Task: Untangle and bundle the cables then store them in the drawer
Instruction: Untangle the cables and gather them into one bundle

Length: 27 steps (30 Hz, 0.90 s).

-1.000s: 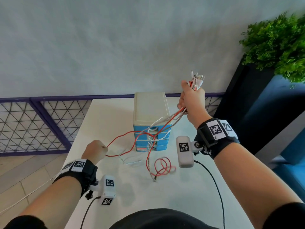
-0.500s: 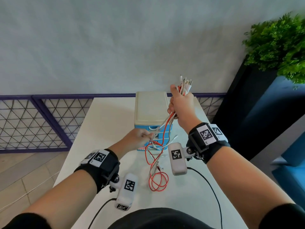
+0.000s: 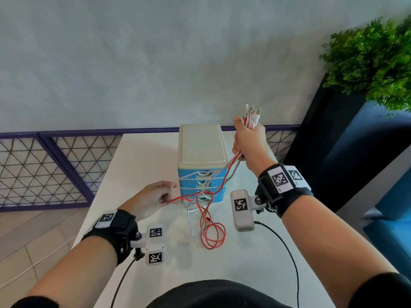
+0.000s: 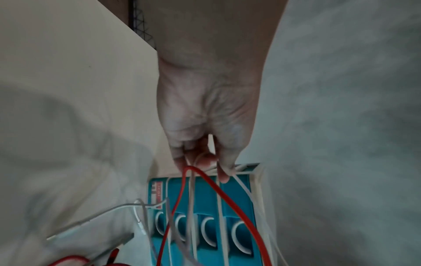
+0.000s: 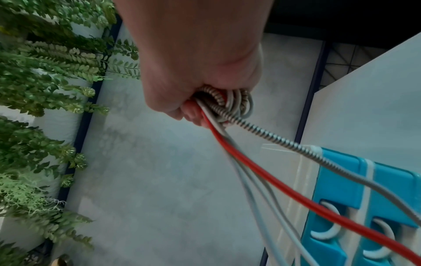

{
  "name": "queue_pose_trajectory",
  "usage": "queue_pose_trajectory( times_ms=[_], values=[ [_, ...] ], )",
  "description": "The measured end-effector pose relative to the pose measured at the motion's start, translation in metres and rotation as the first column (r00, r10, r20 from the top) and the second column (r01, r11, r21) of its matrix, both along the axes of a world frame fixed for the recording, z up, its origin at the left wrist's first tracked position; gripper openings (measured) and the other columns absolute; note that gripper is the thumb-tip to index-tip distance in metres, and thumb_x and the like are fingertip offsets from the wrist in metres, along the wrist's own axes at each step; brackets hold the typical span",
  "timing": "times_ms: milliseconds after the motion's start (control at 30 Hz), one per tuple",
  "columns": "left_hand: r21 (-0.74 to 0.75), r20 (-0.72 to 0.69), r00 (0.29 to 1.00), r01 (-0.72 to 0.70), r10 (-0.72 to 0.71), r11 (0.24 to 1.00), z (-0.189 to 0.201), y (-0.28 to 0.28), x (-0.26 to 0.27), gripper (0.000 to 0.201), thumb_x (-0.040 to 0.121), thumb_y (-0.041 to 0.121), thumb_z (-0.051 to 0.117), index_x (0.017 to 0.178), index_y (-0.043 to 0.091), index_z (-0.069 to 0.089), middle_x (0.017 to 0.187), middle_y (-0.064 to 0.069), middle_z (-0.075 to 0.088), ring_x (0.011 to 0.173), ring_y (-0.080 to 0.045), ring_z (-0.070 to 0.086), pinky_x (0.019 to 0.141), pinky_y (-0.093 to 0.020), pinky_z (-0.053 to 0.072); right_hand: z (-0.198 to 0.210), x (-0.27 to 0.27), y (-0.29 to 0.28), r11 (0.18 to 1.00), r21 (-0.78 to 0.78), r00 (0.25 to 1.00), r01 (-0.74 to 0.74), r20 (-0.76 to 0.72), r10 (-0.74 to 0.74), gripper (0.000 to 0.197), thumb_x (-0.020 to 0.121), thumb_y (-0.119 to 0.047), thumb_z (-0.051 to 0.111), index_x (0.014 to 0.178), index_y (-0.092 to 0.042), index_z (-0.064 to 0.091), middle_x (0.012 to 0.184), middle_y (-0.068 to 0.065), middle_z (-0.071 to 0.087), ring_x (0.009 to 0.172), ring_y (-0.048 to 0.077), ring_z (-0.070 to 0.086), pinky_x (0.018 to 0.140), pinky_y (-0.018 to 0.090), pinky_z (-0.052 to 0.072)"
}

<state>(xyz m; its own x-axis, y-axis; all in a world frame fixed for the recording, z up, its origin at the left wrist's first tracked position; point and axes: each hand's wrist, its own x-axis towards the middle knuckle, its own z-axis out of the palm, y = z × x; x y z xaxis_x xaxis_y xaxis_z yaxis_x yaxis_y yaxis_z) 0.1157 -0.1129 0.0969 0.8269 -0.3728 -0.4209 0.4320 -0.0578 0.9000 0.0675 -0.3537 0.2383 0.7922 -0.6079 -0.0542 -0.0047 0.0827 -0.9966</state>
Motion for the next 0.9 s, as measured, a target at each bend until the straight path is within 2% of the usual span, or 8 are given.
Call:
queue_pose_trajectory(
  times_ms=[100, 167, 333, 400, 500, 667, 767, 900],
  values=[
    [0.164, 0.227, 0.973, 0.003, -0.041, 0.986, -0.004, 0.009, 0.001, 0.023, 0.094, 0.006, 0.052, 0.083, 0.017, 0.069, 0.068, 0.003, 0.058, 0.055, -0.008, 0.044, 0.058, -0.023, 0.031, -0.003, -0.001, 0.001, 1.000, -0.018, 0.999, -0.020, -0.031, 0.019, 0.025, 0.092, -0.032, 0.058, 0.079, -0.016, 0.045, 0.057, 0.003, 0.040, 0.034, 0.013, 0.037, 0.042, 0.026, 0.038],
    [0.346, 0.446, 0.883, -0.018, -0.147, 0.938, -0.004, 0.013, 0.001, 0.021, 0.092, 0.011, 0.058, 0.080, 0.022, 0.072, 0.084, 0.005, 0.069, 0.074, -0.010, 0.056, 0.075, -0.026, 0.040, -0.003, -0.002, 0.002, 0.999, -0.047, 0.998, -0.026, -0.053, 0.024, 0.025, 0.092, -0.032, 0.058, 0.080, -0.015, 0.045, 0.058, 0.003, 0.042, 0.037, 0.014, 0.040, 0.043, 0.027, 0.040],
    [0.788, 0.561, 0.611, -0.186, -0.558, 0.587, -0.002, 0.005, 0.001, 0.020, 0.091, 0.033, 0.056, 0.076, 0.044, 0.064, 0.079, 0.005, 0.058, 0.081, -0.010, 0.056, 0.077, -0.033, 0.024, -0.011, -0.002, 0.010, 0.992, -0.052, 0.990, -0.116, -0.085, 0.112, 0.030, 0.094, -0.033, 0.057, 0.075, -0.016, 0.042, 0.054, 0.001, 0.038, 0.033, 0.011, 0.036, 0.038, 0.021, 0.036],
    [0.759, 0.563, 0.603, -0.104, -0.566, 0.643, -0.001, 0.001, 0.004, 0.026, 0.091, 0.028, 0.056, 0.083, 0.051, 0.063, 0.080, 0.007, 0.056, 0.081, -0.009, 0.056, 0.082, -0.033, 0.035, -0.014, -0.002, 0.015, 0.987, 0.025, 0.984, -0.162, -0.070, 0.163, 0.033, 0.093, -0.034, 0.059, 0.073, -0.017, 0.040, 0.050, -0.001, 0.036, 0.030, 0.010, 0.034, 0.038, 0.023, 0.035],
    [0.572, 0.661, 0.600, -0.013, -0.451, 0.820, 0.013, -0.016, 0.002, 0.025, 0.094, 0.020, 0.053, 0.111, 0.029, 0.068, 0.102, 0.006, 0.061, 0.098, -0.007, 0.058, 0.089, -0.023, 0.040, -0.018, -0.001, 0.021, 0.959, 0.092, 0.963, -0.268, 0.005, 0.268, 0.036, 0.093, -0.032, 0.060, 0.069, -0.018, 0.038, 0.043, -0.005, 0.034, 0.031, 0.012, 0.032, 0.041, 0.026, 0.035],
    [0.278, 0.540, 0.736, 0.301, -0.408, 0.912, 0.079, -0.061, -0.030, 0.046, 0.098, 0.052, 0.027, 0.120, 0.029, 0.061, 0.121, 0.013, 0.064, 0.117, 0.003, 0.053, 0.096, -0.012, 0.036, -0.019, 0.003, 0.034, 0.887, 0.097, 0.889, -0.452, 0.127, 0.439, 0.041, 0.094, -0.030, 0.059, 0.061, -0.018, 0.039, 0.047, 0.000, 0.031, 0.037, 0.018, 0.034, 0.045, 0.031, 0.035],
    [0.232, 0.465, 0.754, 0.402, -0.464, 0.886, 0.096, -0.078, -0.043, 0.068, 0.089, 0.066, 0.016, 0.092, 0.015, 0.060, 0.075, -0.001, 0.070, 0.080, -0.013, 0.069, 0.088, -0.025, 0.049, -0.017, 0.006, 0.042, 0.897, 0.145, 0.905, -0.417, 0.152, 0.396, 0.042, 0.094, -0.032, 0.060, 0.061, -0.016, 0.039, 0.048, 0.001, 0.034, 0.036, 0.018, 0.038, 0.043, 0.028, 0.035],
    [0.185, 0.392, 0.852, 0.296, -0.347, 0.937, 0.098, -0.081, -0.048, 0.070, 0.083, 0.076, 0.021, 0.055, 0.015, 0.041, 0.039, 0.004, 0.035, 0.034, -0.012, 0.032, 0.044, -0.022, 0.038, -0.018, 0.008, 0.044, 0.893, 0.250, 0.917, -0.373, 0.243, 0.315, 0.036, 0.095, -0.034, 0.058, 0.066, -0.018, 0.044, 0.053, 0.000, 0.036, 0.037, 0.014, 0.039, 0.046, 0.029, 0.037]
  ],
)
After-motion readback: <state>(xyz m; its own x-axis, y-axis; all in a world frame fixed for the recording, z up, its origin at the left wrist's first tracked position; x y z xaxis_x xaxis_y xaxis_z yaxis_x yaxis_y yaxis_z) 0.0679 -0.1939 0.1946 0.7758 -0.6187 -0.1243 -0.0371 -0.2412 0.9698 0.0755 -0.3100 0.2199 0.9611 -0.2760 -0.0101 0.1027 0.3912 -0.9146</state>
